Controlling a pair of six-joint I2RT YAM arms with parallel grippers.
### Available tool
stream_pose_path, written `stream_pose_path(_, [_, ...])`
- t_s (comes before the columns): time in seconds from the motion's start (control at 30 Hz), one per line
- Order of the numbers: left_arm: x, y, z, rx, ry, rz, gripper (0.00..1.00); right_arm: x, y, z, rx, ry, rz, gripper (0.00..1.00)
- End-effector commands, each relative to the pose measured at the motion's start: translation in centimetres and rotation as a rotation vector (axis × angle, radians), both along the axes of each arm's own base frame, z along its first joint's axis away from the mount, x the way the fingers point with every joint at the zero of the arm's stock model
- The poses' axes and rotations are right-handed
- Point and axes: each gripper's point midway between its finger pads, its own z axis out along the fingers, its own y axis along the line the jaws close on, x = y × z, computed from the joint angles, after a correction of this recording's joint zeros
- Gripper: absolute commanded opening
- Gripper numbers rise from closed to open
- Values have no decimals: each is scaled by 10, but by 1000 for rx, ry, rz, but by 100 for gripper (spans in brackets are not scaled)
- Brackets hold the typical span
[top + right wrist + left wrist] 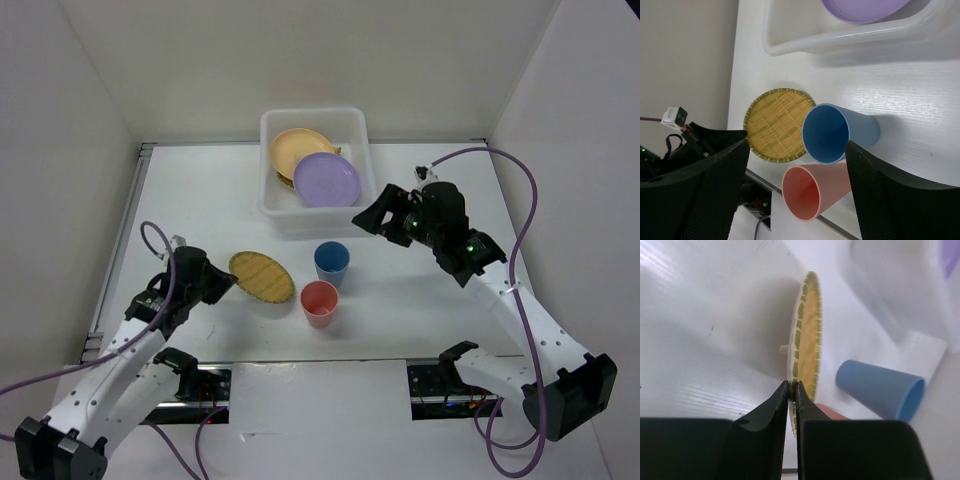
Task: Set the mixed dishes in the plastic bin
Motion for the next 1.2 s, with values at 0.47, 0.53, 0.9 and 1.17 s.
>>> stream_pose_path(0.47, [-3,17,106,-62,-259,59,0,3,1,45,35,-113,16,82])
stream_pose_path(0.53, [-6,17,110,-62,-256,59,0,3,1,45,35,-113,16,82])
stream_pose_path(0.9, [-7,17,81,-41,-181,55,0,1,4,39,47,-76,27,82])
stream_pose_path(1.17, [-7,19,36,2,-85,55,0,0,7,23,31,-67,54,82])
